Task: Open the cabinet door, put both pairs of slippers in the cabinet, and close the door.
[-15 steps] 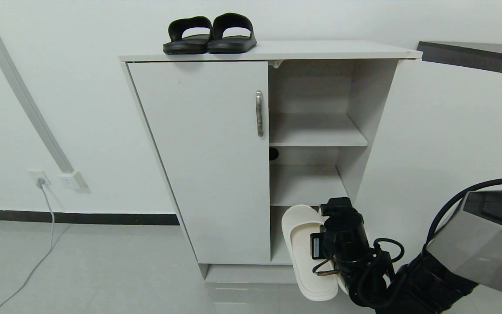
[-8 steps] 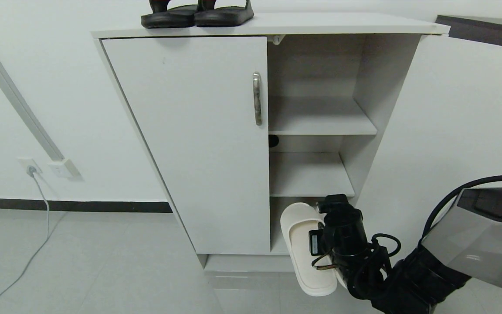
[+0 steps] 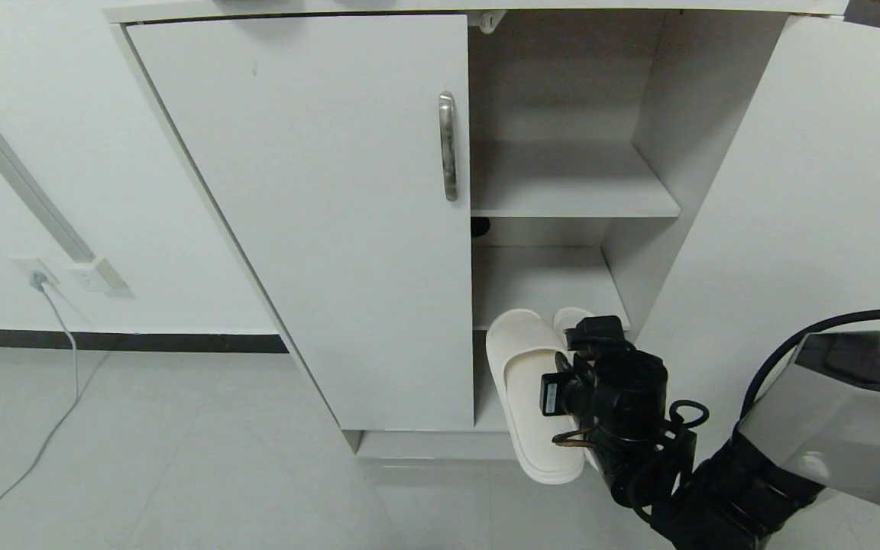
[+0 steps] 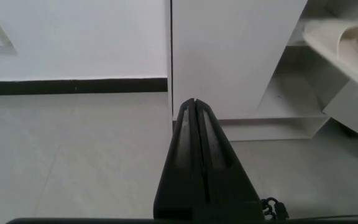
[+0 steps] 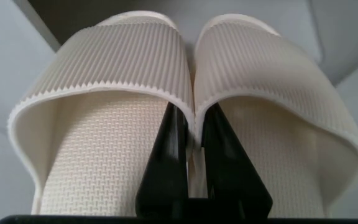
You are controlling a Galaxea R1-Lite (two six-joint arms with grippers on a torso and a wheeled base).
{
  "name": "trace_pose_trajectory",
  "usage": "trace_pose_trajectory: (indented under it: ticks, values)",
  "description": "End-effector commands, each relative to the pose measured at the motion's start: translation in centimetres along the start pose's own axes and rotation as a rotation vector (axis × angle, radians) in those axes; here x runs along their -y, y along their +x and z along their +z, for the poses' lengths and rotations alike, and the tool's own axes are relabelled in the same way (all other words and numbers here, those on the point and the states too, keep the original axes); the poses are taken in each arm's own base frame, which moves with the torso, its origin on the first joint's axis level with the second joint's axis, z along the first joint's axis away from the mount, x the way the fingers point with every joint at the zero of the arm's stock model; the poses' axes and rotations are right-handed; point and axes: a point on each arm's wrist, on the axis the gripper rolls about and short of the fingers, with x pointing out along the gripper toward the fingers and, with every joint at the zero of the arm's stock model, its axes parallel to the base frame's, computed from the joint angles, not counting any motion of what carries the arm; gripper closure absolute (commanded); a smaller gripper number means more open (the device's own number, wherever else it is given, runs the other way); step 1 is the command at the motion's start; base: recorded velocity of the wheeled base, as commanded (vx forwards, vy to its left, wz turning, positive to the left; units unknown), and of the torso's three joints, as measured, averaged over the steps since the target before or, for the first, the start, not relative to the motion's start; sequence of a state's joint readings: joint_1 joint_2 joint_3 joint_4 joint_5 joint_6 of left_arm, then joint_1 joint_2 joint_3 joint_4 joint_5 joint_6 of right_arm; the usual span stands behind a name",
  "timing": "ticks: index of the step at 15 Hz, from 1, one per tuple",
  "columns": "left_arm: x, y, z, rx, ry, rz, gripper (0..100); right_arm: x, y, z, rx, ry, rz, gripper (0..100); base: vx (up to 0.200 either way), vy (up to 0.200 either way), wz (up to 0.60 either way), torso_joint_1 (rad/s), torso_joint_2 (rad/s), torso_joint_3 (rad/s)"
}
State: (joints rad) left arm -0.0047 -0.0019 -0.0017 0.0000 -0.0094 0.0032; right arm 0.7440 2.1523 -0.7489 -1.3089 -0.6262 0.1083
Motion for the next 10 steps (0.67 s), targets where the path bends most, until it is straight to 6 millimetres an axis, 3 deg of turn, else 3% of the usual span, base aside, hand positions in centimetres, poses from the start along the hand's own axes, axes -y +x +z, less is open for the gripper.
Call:
trace_pose_trajectory:
  ticks: [1, 3, 10]
  values:
    - [0.0, 0.0, 0.0, -0.002, 0.000, 0.000, 100, 0.4, 0.2, -1.4, 0.007, -0.047, -0.008, 100, 0.000, 0.000, 0.00, 0.000, 0.00, 0.000]
    - [0.0, 0.0, 0.0, -0.002, 0.000, 0.000, 100, 0.6, 0.5, -2.4, 0.037, -0.084, -0.012, 100, 0.000, 0.000, 0.00, 0.000, 0.00, 0.000]
    - [0.0, 0.0, 0.0, -0.002, 0.001, 0.000, 100, 0.8, 0.7, -2.3, 0.043, -0.073, -0.020, 100, 0.000, 0.000, 0.00, 0.000, 0.00, 0.000]
